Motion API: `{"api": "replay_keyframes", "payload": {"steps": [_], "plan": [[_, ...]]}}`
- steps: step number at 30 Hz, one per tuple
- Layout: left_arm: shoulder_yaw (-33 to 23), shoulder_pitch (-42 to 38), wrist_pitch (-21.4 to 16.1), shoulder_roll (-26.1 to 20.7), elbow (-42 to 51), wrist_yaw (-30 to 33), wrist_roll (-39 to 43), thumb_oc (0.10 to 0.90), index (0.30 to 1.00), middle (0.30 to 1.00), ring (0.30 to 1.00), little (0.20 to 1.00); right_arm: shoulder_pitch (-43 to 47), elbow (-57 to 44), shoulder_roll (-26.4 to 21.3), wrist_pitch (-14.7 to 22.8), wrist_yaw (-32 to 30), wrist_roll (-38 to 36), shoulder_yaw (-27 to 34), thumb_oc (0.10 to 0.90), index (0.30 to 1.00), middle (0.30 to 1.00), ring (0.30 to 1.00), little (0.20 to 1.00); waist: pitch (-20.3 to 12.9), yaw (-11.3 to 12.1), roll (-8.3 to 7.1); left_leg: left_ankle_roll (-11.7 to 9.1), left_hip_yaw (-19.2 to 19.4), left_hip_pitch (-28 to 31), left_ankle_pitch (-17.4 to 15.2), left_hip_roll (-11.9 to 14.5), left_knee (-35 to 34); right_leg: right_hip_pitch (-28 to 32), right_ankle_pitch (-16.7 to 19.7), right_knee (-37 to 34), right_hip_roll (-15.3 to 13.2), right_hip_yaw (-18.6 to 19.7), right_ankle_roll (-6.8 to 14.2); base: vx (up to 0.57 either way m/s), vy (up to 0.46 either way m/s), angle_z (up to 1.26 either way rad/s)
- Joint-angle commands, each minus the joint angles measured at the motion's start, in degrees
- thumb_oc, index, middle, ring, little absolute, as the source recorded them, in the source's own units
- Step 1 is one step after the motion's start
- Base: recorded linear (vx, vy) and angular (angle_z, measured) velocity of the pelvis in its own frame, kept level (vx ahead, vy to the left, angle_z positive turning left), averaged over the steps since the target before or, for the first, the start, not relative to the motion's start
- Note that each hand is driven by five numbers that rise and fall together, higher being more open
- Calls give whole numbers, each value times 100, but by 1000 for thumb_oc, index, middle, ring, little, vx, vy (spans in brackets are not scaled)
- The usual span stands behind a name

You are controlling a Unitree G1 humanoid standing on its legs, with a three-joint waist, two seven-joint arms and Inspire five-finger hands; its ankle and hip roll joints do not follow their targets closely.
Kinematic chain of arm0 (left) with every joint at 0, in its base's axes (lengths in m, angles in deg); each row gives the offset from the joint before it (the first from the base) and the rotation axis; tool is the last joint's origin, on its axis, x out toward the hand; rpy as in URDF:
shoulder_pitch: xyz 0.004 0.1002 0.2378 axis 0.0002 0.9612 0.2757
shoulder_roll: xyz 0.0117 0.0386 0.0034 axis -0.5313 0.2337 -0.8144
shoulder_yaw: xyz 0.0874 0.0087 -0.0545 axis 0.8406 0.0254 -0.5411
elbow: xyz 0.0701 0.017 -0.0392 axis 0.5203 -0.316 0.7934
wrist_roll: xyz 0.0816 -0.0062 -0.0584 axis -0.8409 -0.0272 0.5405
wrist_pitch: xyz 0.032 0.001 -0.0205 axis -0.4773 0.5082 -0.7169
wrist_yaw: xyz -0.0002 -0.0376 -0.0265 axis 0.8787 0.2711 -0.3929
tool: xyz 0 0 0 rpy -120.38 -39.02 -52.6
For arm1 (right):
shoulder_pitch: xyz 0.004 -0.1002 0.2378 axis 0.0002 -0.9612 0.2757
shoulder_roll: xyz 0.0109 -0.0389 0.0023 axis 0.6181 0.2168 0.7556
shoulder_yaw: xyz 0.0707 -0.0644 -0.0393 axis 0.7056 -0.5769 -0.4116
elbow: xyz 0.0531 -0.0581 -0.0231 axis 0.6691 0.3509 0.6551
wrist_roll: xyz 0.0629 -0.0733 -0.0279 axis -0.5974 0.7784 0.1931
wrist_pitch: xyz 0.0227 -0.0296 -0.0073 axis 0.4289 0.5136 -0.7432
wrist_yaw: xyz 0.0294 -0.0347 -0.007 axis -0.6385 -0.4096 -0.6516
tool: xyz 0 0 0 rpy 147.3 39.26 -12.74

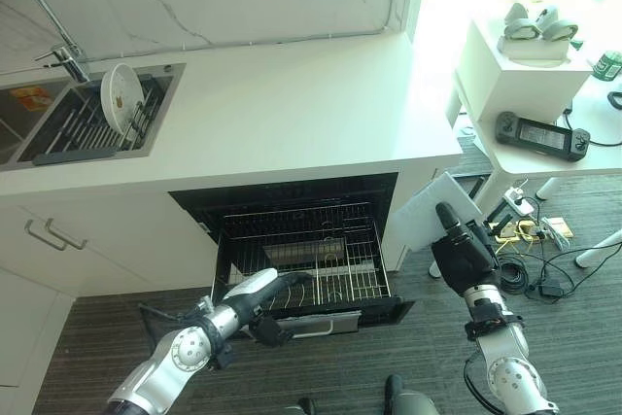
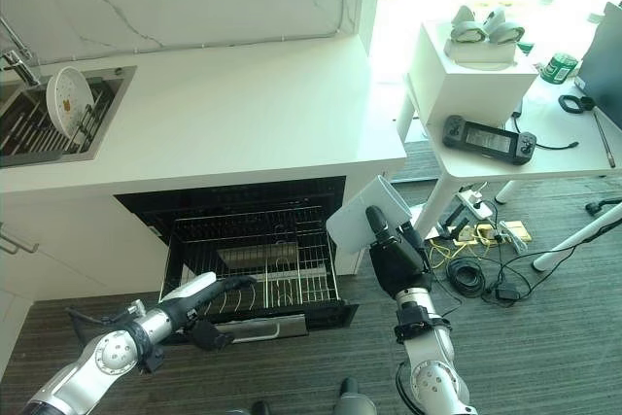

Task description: Place the dishes in the dishwasher.

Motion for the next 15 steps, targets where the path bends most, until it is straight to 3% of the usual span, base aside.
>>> {"api": "replay_keyframes", "payload": {"steps": [1, 4, 6, 8, 15], "plan": [[-287, -418, 182, -229, 375, 102, -389, 800, 900, 900, 900, 900, 615, -393, -168, 241, 599, 415, 133, 400, 300, 300, 300, 300, -295, -25, -27, 123, 56, -30, -571, 73, 349, 257, -810, 340, -154, -23, 495, 31, 18, 11], [-117, -428, 445, -333, 92, 466, -795, 800, 900, 900, 900, 900, 759, -35, -256, 255, 603, 525, 39, 400, 300, 300, 300, 300, -279, 53, -46, 118, -15, -49, -571, 51, 349, 278, -831, 340, -170, -73, 494, 23, 0, 14], [-69, -333, 721, -259, -268, 1199, -1162, 800, 900, 900, 900, 900, 921, 194, -305, 318, 546, 648, -43, 400, 300, 300, 300, 300, -254, 163, -73, 108, -73, -72, -567, 47, 349, 298, -859, 340, -187, -134, 483, 40, -8, 14], [-11, -317, 769, -140, -630, 1743, -1525, 800, 900, 900, 900, 900, 1085, 395, -318, 356, 420, 812, -108, 400, 300, 300, 300, 300, -239, 260, -98, 95, -110, -88, -563, 44, 349, 320, -874, 340, -219, -203, 474, 47, -21, 25], [119, -301, 742, 54, -952, 2102, -2036, 800, 900, 900, 900, 900, 1502, 910, -355, 175, 161, 1001, -214, 400, 300, 300, 300, 300, -210, 505, -114, 66, -207, -145, -544, 38, 349, 370, -900, 340, -304, -374, 468, 37, -18, 11]]}}
